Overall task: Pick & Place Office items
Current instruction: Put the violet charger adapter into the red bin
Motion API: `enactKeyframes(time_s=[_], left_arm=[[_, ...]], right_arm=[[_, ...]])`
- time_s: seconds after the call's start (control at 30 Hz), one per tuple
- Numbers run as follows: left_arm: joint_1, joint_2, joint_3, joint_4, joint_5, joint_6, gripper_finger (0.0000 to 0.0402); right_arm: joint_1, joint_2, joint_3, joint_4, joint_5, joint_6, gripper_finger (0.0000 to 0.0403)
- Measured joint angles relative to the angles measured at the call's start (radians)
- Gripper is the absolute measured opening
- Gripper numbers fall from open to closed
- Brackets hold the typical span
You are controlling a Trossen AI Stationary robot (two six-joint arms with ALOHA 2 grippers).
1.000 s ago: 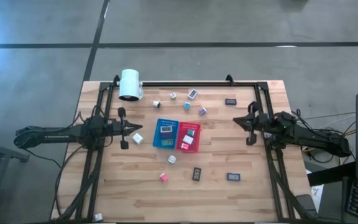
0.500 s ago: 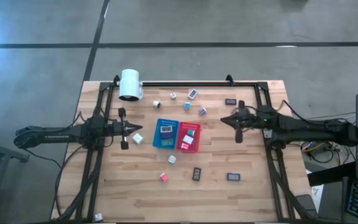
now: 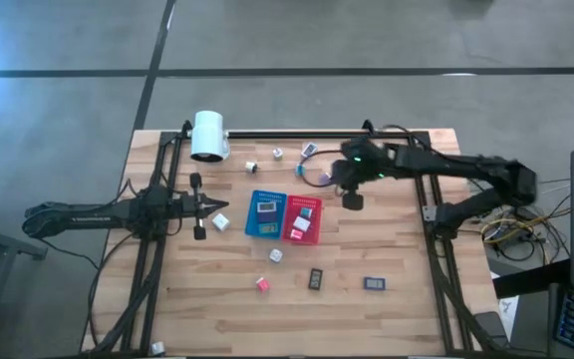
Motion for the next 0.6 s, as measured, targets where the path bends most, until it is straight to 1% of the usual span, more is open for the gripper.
enactKeyframes(time_s=[0.13,0.27,0.33,0.47,0.6], left_arm=[[0.000,0.000,0.000,-0.014,0.000,-0.005,0.0003],[0.000,0.001,0.000,-0.035,-0.002,-0.023,0.0003],[0.000,0.001,0.000,-0.036,-0.002,-0.035,0.0003],[0.000,0.001,0.000,-0.037,-0.002,-0.056,0.0003],[0.000,0.001,0.000,-0.037,-0.002,-0.060,0.0003]], right_arm=[[0.000,0.165,0.174,-0.200,0.000,-0.082,0.0081],[-0.001,0.296,0.284,-0.310,-0.002,-0.178,0.0139],[-0.005,0.349,0.314,-0.335,-0.002,-0.230,0.0168],[-0.025,0.428,0.332,-0.324,0.004,-0.339,0.0220],[-0.059,0.486,0.330,-0.298,0.045,-0.396,0.0253]])
